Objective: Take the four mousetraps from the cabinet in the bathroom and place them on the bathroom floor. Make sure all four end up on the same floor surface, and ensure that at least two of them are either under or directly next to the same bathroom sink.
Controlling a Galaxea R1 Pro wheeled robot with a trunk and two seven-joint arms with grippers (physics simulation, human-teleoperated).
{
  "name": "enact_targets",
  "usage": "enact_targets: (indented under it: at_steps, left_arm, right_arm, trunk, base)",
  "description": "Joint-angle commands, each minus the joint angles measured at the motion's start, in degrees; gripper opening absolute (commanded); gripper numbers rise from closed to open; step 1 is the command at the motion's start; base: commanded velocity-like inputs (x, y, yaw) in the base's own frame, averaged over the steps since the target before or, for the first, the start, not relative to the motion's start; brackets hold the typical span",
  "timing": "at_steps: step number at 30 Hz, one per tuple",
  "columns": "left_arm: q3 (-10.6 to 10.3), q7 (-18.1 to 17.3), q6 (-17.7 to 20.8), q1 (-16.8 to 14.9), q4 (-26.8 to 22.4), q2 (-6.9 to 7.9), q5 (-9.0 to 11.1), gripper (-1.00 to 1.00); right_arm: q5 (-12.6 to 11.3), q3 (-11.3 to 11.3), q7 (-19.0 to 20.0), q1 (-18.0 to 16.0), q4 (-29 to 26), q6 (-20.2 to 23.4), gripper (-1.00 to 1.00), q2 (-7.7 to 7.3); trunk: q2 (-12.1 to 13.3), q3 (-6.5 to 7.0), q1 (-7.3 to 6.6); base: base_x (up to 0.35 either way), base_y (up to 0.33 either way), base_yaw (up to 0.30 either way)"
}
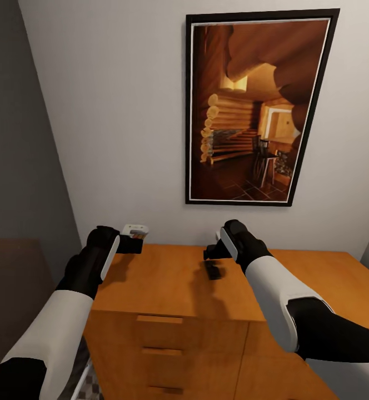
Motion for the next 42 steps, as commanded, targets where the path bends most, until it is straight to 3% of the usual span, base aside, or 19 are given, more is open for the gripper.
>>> enact_targets:
  at_steps: [1,42]
  left_arm:
    - [0.0,-0.5,0.2,0.0,-0.1,0.00,-0.7,-1.00]
    - [0.0,-0.4,0.2,0.2,-1.6,-0.10,-0.9,-1.00]
  right_arm:
    - [-0.1,0.2,-0.3,0.0,0.0,0.2,1.00,0.00]
    - [0.2,0.0,-1.0,-0.1,-2.9,-1.3,1.00,0.00]
  trunk:
    - [0.0,-0.07,0.00]
    - [0.0,-0.07,0.00]
  base:
    - [0.000,0.052,0.000]
    - [0.000,0.004,0.000]
